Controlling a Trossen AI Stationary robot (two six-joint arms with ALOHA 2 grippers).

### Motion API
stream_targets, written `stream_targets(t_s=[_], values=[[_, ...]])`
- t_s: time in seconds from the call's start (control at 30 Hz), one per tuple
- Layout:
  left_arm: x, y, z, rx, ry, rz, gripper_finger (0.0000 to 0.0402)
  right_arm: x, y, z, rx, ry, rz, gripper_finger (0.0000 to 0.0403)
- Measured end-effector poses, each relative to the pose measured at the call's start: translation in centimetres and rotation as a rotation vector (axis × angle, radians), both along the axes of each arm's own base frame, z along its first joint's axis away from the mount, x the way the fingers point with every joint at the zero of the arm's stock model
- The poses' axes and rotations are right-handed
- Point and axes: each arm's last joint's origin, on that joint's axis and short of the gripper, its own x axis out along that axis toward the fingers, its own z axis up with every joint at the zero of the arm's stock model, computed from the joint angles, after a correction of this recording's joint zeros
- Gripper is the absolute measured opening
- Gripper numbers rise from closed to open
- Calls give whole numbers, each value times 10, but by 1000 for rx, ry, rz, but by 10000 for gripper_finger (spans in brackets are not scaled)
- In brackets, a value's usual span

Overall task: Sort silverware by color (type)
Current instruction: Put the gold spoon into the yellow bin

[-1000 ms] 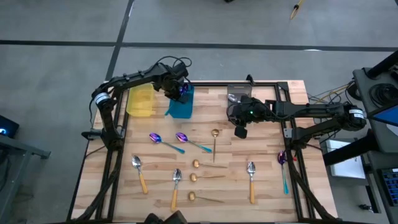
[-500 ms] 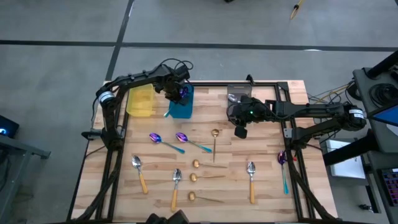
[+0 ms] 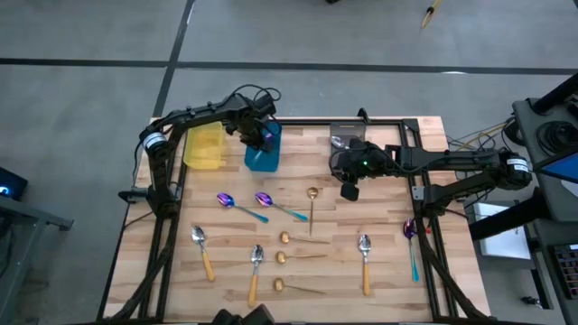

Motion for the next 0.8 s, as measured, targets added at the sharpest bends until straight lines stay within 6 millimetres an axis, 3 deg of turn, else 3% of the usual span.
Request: stream_targets(t_s=[0.2,0.4,0.57,0.8], values=[[1,-2,5,16,-17,-25,22,0,0,0,0,1,0,68],[11,-26,27,98,-73,-147,22,0,0,0,0,1,0,68],[25,-69,49,177,-126,-304,22,0,0,0,0,-1,0,68],[37,-153,75,223,-205,-594,23,1,0,1,10,-18,-13,68]])
